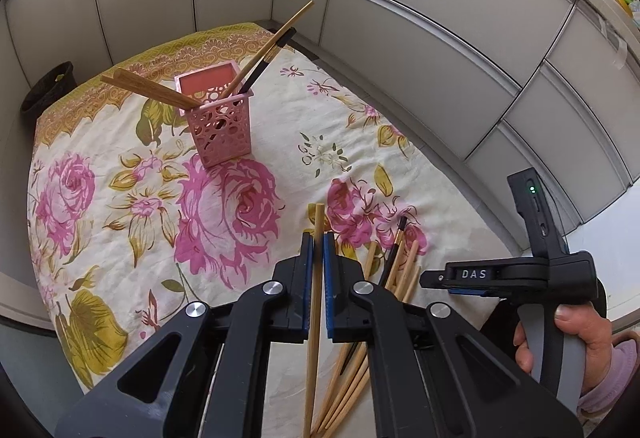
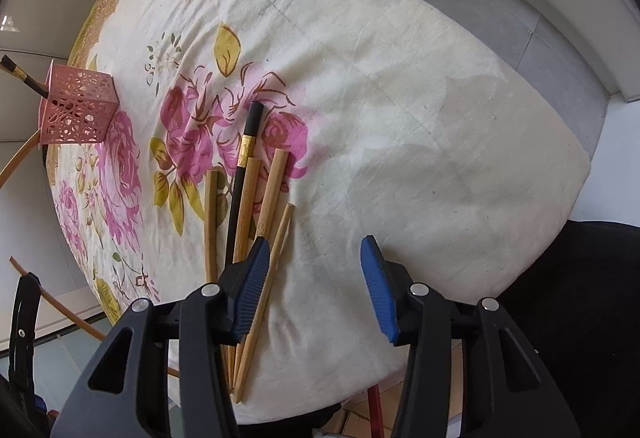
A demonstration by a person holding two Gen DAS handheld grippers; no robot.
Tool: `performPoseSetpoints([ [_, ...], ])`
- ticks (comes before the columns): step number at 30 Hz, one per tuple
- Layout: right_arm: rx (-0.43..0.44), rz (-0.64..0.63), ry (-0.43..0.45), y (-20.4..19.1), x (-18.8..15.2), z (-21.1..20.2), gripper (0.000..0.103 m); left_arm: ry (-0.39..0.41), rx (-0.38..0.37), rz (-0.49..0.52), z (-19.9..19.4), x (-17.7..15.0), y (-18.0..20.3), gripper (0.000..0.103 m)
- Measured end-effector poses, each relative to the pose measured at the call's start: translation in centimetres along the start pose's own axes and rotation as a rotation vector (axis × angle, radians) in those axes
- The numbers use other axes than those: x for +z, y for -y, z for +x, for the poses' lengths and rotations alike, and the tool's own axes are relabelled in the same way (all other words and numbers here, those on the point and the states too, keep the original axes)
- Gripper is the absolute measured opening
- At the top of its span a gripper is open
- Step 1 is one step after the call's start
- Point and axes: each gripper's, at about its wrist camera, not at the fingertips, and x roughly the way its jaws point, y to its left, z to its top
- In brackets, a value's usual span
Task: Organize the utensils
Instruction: 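Grasp a wooden chopstick with the left tool while the right tool grasps another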
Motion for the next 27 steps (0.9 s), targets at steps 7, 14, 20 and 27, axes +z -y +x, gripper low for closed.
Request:
performPoseSetpoints([
  [7, -0.07, 0.009, 0.002, -1.9, 0.5, 1.4, 0.024, 0.044, -0.033, -0.016, -1.8, 0.1, -0.8, 0.004],
  [14, -0.191, -0.05, 0.062, -4.5, -0.7, 2.1, 0.03, 0.078, -0.04, -0.043, -3.2, 0.0, -1.7, 0.004],
  [20, -0.279, -0.133, 0.148, -7.3, -2.3, 3.0, 0.022, 0.092, -0.027, -0.046, -3.9, -0.1, -1.8, 0.004],
  [27, -0.078, -0.128, 0.229, -4.4, -3.3, 1.0, 0.005, 0.128, 0.008, -0.058, -4.9, -0.5, -1.9, 0.004],
])
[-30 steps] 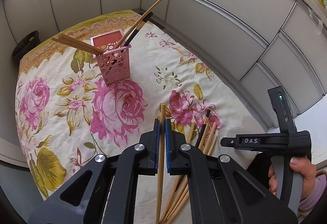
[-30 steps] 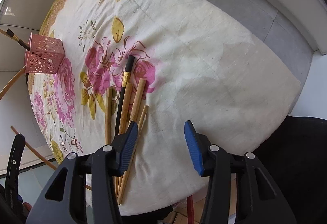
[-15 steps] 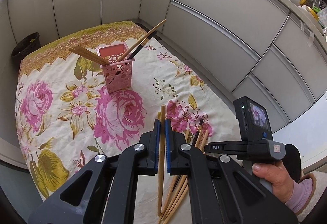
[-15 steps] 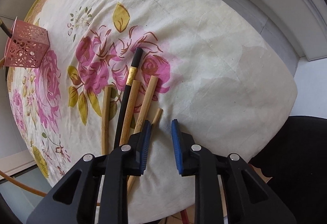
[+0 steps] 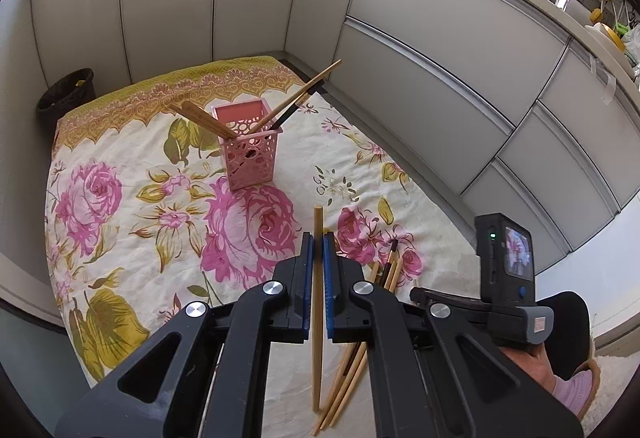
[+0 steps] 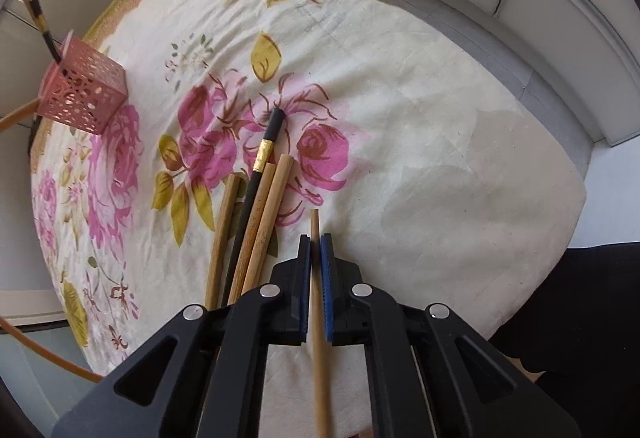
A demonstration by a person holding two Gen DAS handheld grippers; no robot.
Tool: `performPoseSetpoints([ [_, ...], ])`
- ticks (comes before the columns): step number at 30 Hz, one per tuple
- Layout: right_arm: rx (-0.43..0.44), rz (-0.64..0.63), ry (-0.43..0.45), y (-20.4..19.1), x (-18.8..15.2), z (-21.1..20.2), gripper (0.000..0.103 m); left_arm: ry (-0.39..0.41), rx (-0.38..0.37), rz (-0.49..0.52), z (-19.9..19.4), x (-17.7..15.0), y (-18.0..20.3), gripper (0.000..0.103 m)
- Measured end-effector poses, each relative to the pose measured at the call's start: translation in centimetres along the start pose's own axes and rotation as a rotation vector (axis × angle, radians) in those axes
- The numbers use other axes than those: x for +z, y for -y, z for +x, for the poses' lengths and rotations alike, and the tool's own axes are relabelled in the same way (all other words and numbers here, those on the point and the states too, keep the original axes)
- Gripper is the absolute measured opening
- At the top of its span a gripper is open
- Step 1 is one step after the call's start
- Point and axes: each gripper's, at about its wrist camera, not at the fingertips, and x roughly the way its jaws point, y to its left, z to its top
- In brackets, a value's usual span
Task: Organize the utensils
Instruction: 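Grasp a wooden chopstick with the left tool while the right tool grasps another, then insert the left tool's chopstick into the pink cup while the right tool lifts its chopstick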
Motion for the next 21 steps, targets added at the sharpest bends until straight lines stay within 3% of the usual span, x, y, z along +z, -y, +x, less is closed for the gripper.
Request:
performPoseSetpoints([
  [6, 0.12, -0.074, 0.166, 0.1, -0.3, -6.4, 0.005, 0.085, 0.067, 0.001, -1.9, 0.4, 1.3, 0.004],
  [9, 0.169, -0.11, 0.231, 0.5, 1.2, -9.7, 0.005, 0.124, 0.098, 0.008, -2.7, 0.6, 2.0, 0.004],
  [15, 0.232, -0.198, 0.387, 0.0, 1.6, -15.9, 0.005, 0.196, 0.167, -0.016, -3.9, 0.8, 2.6, 0.004],
  [21, 0.285, -0.253, 0.475, -0.7, 1.1, -19.6, 0.005, 0.277, 0.218, -0.049, -5.6, 0.4, 3.0, 0.004],
])
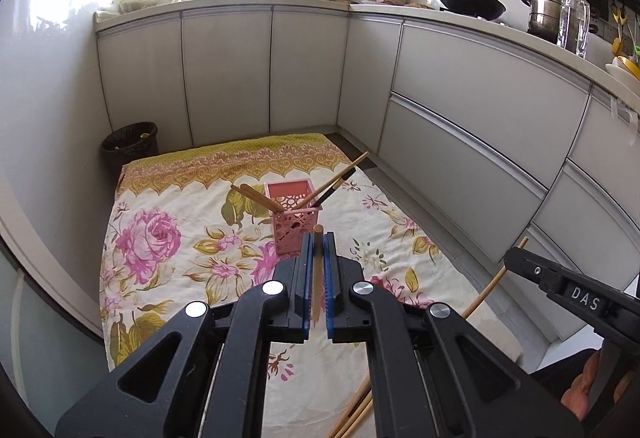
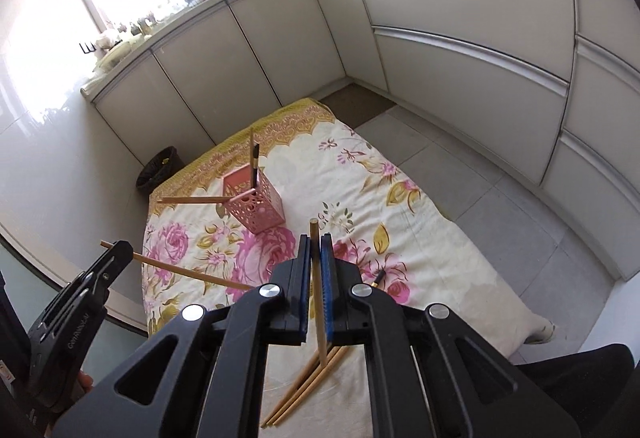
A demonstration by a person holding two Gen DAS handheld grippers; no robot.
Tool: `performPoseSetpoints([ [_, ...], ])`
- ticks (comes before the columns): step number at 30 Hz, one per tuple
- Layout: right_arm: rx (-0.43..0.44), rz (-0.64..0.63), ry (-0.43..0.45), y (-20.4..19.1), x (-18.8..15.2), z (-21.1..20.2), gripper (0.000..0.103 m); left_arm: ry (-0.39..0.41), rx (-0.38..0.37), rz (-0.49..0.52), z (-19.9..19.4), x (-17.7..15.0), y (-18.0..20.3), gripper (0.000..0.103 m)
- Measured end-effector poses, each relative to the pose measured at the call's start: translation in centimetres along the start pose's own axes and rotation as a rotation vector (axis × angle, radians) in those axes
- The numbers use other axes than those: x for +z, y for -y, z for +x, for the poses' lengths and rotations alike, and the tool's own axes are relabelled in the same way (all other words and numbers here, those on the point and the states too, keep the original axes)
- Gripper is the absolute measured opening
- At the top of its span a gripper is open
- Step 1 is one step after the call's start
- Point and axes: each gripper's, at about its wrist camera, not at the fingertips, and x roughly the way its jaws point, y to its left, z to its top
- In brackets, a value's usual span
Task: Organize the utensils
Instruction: 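Insert the left tool's chopstick into the pink cup while the right tool lifts its chopstick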
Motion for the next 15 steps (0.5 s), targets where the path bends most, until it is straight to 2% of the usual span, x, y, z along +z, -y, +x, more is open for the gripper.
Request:
performPoseSetpoints([
  [7, 0.043, -0.044, 0.053, -1.2, 0.8, -2.2, 0.005, 0.031, 0.02, -0.034, -1.3, 0.0, -0.2, 0.004],
  [15, 0.072, -0.087, 0.103, -2.4, 2.2, -4.7, 0.005, 0.049, 0.039, -0.027, -2.4, 0.7, 0.1, 0.004],
])
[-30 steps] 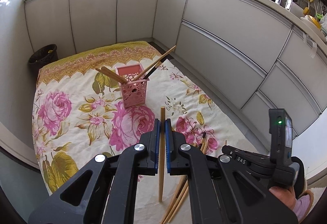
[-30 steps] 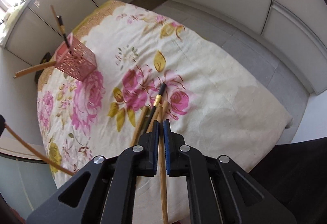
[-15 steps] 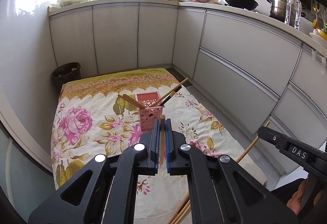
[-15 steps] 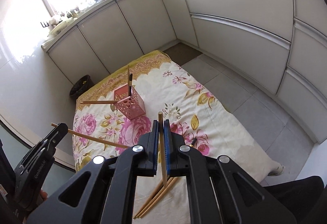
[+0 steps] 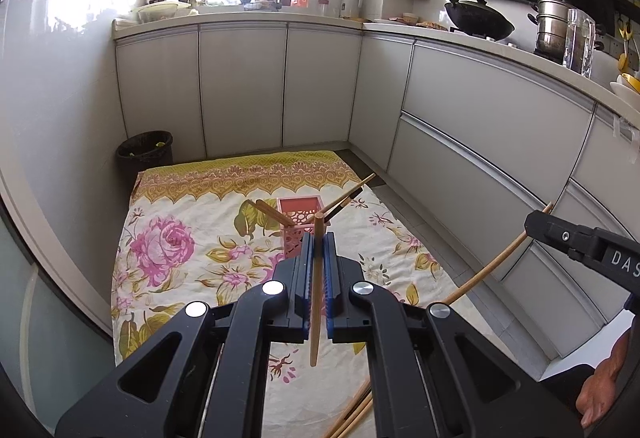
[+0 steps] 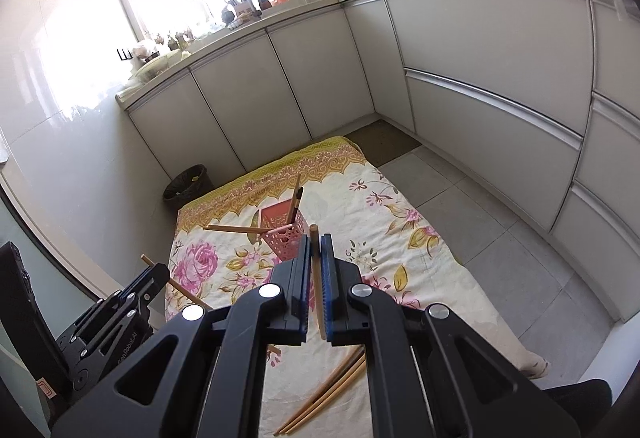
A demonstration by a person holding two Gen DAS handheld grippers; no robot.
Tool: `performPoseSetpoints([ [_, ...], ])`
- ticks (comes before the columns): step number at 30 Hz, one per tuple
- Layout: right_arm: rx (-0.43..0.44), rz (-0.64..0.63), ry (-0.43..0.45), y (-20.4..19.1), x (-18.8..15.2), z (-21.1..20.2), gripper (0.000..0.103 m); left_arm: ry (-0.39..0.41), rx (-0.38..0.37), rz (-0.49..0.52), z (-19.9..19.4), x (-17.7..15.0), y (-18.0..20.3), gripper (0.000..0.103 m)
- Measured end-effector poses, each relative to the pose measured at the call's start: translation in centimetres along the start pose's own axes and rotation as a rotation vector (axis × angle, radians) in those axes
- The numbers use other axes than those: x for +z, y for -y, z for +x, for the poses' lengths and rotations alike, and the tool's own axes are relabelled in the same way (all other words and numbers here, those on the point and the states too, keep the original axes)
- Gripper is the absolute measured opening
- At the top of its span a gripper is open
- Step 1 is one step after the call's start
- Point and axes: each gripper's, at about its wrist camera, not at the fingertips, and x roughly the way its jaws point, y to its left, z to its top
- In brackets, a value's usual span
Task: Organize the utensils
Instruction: 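Insert the left tool's chopstick into the pink cup while the right tool lifts its chopstick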
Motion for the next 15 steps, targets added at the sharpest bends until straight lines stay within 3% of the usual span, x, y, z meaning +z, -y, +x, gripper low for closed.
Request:
performPoseSetpoints([
  [15, 0.026, -0.027, 0.034, -0.4, 2.4, -1.9, 0.005, 0.046, 0.009, -0.007, -1.4, 2.1, 0.7, 0.004],
])
